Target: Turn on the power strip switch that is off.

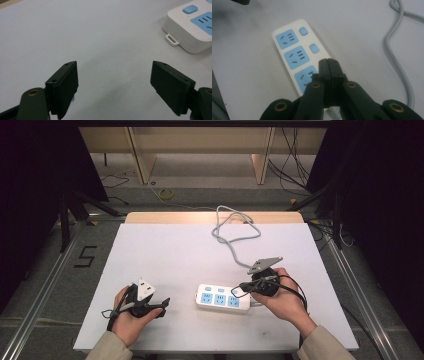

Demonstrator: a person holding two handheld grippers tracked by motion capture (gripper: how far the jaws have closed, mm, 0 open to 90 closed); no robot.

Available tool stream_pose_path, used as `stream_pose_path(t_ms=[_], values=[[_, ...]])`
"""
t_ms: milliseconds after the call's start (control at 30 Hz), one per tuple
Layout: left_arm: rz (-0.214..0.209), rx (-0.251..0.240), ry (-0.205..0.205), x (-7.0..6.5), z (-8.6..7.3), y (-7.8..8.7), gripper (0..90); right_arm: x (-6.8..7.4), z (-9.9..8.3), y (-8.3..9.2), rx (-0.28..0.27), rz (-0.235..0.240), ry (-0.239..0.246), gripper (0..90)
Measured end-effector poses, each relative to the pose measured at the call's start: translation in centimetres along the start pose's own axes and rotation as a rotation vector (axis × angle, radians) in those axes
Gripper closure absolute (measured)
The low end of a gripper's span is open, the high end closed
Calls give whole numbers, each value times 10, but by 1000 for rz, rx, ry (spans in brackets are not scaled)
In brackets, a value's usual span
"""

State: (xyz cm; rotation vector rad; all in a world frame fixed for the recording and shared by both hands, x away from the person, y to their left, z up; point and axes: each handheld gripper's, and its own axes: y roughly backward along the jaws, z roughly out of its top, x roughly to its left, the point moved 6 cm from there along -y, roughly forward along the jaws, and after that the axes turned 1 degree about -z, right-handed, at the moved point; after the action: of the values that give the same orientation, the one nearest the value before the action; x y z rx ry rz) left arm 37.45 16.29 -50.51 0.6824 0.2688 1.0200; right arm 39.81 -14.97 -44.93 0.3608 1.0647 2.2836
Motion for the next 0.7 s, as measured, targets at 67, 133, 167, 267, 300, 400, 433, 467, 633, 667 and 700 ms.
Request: stream_pose_path(t_ms=[67,133,167,267,300,400,433,467,633,667,700], values=[[0,0,0,0,0,0,225,0,1,-1,0,2,5,900],[1,-1,0,0,0,0,225,1,3,-2,4,4,5,900],[1,-1,0,0,0,0,225,1,3,-2,5,4,5,900],[2,-2,-3,0,0,0,225,2,5,-4,8,6,10,900],[2,-2,-3,0,0,0,225,2,6,-4,8,6,11,900],[2,-2,-1,0,0,0,225,3,7,-6,13,10,19,900],[2,-2,-2,0,0,0,225,3,8,-6,16,8,14,900],[1,-2,-2,0,0,0,225,3,9,-7,16,11,18,900],[2,0,-2,0,0,0,225,5,11,-10,26,13,22,900],[2,-2,-2,0,0,0,225,5,12,-10,24,14,26,900],[1,-1,-3,0,0,0,225,5,13,-11,25,15,23,900]])
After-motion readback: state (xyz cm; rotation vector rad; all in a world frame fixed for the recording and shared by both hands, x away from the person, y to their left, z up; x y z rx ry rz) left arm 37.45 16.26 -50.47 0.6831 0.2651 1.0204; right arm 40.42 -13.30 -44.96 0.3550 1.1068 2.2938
